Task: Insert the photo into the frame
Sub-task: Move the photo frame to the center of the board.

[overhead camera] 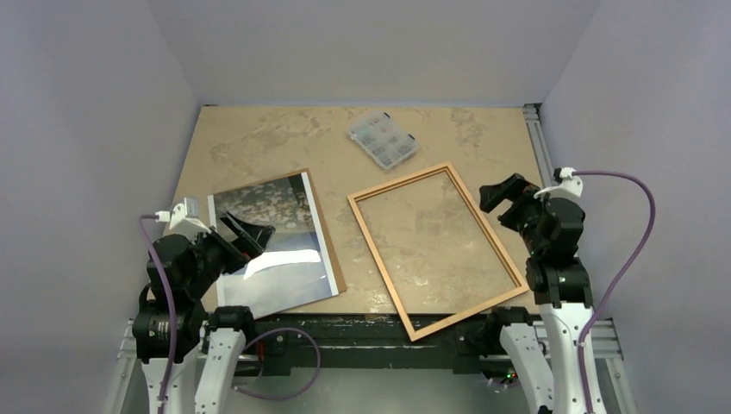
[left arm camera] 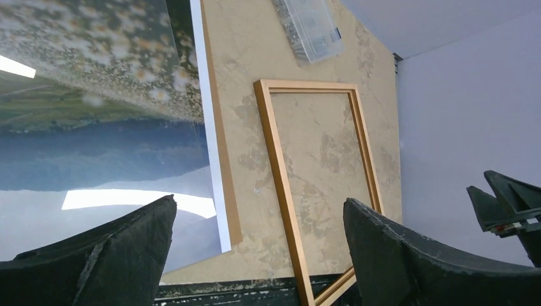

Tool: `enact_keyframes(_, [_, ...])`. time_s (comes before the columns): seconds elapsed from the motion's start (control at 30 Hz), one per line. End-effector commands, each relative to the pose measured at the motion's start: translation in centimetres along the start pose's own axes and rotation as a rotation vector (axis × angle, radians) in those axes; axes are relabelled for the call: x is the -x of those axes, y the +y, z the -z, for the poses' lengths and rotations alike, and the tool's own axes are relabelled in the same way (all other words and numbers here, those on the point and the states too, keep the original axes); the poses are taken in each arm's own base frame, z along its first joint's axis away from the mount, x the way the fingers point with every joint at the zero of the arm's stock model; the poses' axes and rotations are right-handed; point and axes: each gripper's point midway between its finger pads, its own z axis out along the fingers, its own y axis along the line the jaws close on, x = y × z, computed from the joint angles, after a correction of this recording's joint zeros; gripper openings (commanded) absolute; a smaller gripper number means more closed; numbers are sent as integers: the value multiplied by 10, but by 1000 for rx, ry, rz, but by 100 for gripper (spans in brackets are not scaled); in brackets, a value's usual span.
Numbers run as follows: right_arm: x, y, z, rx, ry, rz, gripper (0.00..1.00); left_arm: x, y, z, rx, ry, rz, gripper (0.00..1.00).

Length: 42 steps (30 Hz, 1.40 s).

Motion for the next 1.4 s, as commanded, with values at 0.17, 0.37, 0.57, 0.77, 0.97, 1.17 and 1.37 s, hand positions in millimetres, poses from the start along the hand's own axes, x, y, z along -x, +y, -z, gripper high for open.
enact_keyframes(0.17, [-85, 8, 21, 159, 306, -25, 99, -38, 6, -7, -22, 185, 35, 100])
enact_keyframes(0.37, [-109, 10, 17, 211, 427, -2, 98, -50, 5, -20, -56, 292, 12, 100])
enact_keyframes(0.57, [-130, 24, 8, 276, 571, 7, 98, -66, 34, -31, 85, 445, -21, 100])
enact_keyframes(0.77, [-166, 41, 3, 290, 696, 78, 98, -76, 63, -42, 286, 555, -102, 100])
enact_keyframes(0.97, [-209, 58, 3, 249, 756, 239, 96, -87, 45, -68, 316, 584, -221, 100])
enact_keyframes(1.17, [-243, 70, 12, 247, 814, 333, 89, -100, -21, -90, 124, 544, -157, 100])
enact_keyframes(1.37, [-280, 101, 30, 279, 875, 414, 89, -96, -74, -88, 12, 523, -166, 100])
